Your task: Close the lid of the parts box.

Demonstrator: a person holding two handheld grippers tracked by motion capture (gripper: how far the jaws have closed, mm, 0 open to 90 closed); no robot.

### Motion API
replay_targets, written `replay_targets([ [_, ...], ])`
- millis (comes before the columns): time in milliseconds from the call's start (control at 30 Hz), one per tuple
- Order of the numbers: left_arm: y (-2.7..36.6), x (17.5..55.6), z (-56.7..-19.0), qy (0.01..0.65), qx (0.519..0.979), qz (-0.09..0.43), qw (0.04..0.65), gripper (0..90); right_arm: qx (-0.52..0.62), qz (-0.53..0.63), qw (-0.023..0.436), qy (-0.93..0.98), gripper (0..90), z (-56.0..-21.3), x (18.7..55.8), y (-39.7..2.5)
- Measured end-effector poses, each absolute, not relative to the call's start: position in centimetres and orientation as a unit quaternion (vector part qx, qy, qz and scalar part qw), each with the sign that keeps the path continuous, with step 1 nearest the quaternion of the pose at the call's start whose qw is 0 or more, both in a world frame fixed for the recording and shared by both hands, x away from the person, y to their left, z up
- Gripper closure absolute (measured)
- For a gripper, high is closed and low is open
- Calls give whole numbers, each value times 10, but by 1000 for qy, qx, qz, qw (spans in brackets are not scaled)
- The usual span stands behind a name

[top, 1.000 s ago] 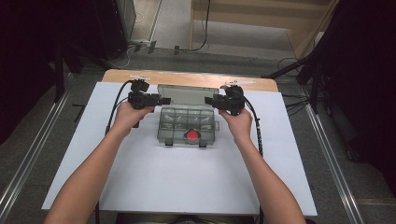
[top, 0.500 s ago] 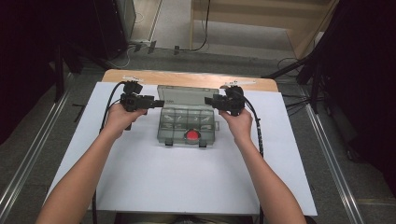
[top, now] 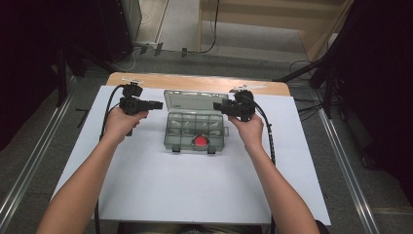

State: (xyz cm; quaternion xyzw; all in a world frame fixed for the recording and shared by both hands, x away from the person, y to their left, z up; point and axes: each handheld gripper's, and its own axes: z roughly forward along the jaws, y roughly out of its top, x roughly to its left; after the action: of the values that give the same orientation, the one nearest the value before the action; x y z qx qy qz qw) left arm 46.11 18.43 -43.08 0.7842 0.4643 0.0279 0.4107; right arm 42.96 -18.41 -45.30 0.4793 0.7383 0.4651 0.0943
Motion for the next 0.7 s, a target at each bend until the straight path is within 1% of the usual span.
replay_targets([
  [100, 182, 466, -427, 466, 792, 45, 393, 892, 479, 463, 94, 740, 501, -452, 429, -183],
  [233, 179, 471, -419, 470, 784, 38, 404, 900, 478, 462, 97, 741, 498, -452, 429, -182],
  [533, 163, 480, -396, 453, 802, 53, 386, 898, 477, 458, 99, 743, 492, -451, 428, -181],
  [700, 159, 483, -387, 447, 798, 42, 403, 896, 475, 458, 95, 745, 489, -451, 428, -182],
])
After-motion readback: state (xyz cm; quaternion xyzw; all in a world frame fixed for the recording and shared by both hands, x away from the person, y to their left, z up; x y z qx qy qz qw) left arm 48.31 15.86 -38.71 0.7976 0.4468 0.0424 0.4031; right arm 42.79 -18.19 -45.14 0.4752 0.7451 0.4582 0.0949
